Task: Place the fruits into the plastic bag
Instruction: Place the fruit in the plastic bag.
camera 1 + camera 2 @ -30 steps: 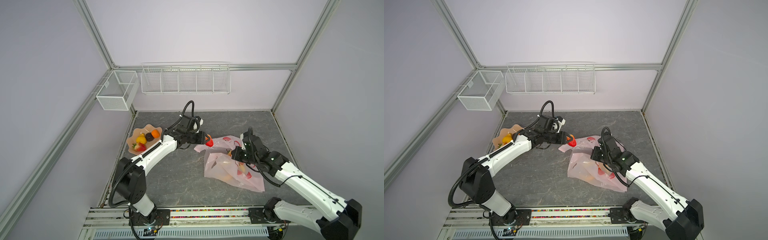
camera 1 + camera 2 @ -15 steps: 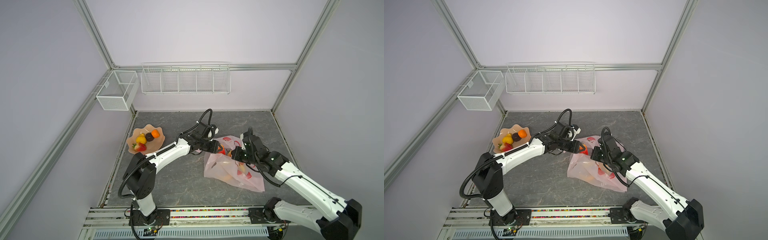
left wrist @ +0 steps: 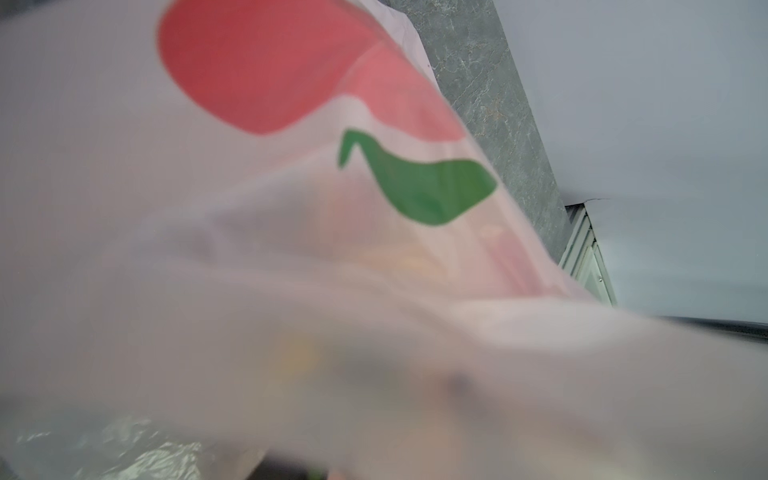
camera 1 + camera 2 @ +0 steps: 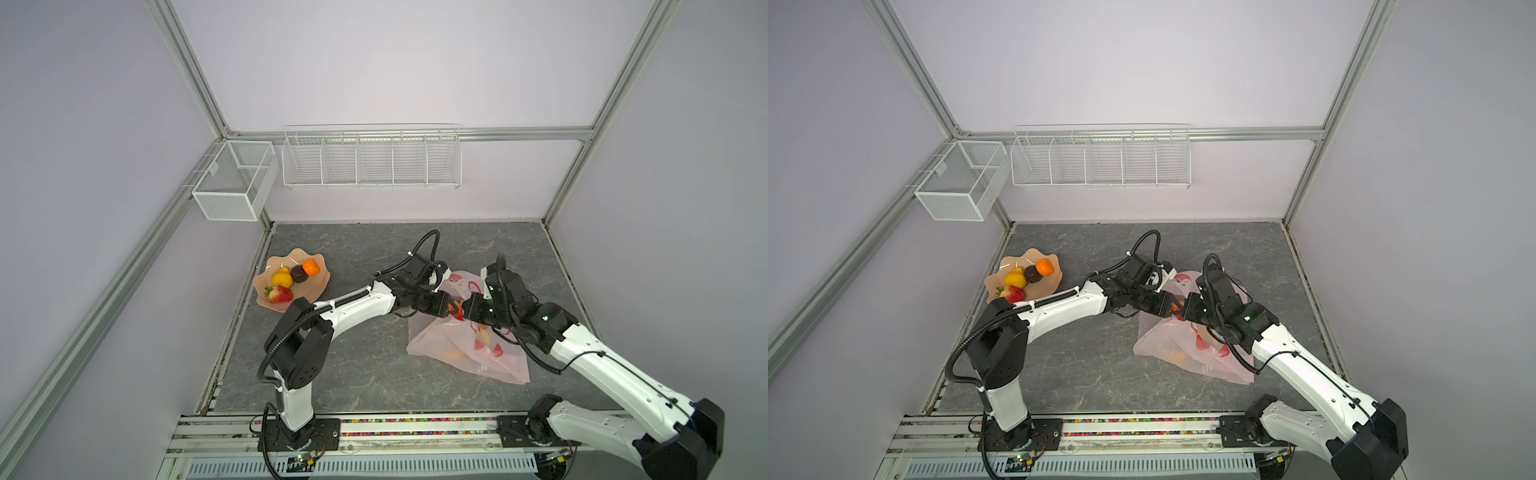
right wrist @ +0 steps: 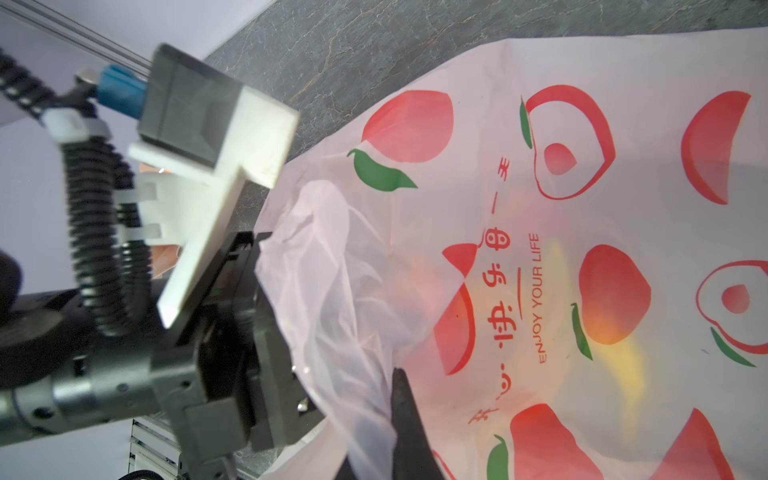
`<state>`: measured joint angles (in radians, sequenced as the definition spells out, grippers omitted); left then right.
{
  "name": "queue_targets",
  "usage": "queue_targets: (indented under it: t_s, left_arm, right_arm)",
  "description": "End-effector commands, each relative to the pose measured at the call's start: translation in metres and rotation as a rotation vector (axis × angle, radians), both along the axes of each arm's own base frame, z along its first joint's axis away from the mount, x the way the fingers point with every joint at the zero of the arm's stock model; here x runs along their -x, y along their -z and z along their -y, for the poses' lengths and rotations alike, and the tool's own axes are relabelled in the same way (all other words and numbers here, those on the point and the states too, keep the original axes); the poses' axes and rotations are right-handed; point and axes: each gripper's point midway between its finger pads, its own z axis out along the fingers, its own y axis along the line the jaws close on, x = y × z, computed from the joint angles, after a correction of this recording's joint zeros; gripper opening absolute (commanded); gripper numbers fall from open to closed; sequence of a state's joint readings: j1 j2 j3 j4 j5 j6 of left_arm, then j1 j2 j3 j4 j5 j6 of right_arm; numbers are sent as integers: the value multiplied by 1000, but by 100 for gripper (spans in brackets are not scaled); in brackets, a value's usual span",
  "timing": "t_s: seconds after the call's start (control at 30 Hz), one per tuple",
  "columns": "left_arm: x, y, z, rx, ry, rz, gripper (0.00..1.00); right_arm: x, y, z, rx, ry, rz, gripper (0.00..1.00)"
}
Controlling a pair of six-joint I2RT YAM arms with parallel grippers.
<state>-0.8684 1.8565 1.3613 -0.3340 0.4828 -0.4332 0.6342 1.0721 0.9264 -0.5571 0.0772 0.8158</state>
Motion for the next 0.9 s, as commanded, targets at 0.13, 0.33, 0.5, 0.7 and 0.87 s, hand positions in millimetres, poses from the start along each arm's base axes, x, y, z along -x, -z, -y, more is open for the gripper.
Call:
queue_targets:
  t_s: [0.13,0.33,0.5,0.7,0.87]
  left_arm:
    - [7,-1,26,114,43,-73,17]
    - [10,6,50,166,69,-134,20]
    - [14,5,69,227,92,-191,27]
    - [19,4,73,242,130,-217,62]
    - [23,2,71,244,145,-232,69]
  right_arm:
    - [-2,-5,-4,-56,9,5,6]
    - [-4,-6,-6,-93,31,9,6]
    - [-8,-11,-8,-117,43,26,6]
    - [-11,-13,-11,-137,44,33,6]
    - [-11,-13,-9,-131,47,32,6]
